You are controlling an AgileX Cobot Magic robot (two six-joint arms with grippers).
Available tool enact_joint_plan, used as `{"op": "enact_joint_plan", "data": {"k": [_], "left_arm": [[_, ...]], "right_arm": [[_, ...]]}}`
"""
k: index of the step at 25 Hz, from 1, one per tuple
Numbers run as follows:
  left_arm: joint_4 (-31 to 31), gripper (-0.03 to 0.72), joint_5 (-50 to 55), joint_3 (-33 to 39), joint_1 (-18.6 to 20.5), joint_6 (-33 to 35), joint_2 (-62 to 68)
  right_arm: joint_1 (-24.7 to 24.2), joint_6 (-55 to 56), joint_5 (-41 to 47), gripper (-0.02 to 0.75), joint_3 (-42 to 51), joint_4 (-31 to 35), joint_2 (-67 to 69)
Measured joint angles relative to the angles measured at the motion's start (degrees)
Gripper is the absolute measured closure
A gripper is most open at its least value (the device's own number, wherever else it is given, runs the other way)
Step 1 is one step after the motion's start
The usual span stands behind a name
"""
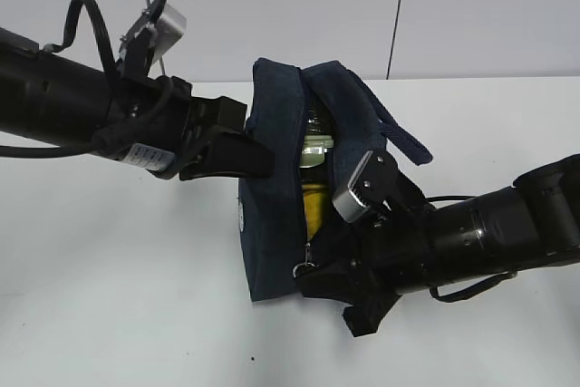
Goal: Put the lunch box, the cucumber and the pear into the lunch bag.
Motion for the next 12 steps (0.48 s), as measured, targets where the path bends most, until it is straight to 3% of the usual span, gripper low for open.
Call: {"op": "enact_joint_plan", "data": {"k": [3,12], "left_arm": [[0.0,0.704,0.1,0.0,0.0,0.0,0.0],[0.1,0.704,0.1,0.0,0.0,0.0,0.1]], "right_arm": [[0.0,0.0,-1.1,0.729,-0.1,-0.1,0.0],[0.0,0.9,-1.8,0.732,-0.3,-1.5,0.0]]}}
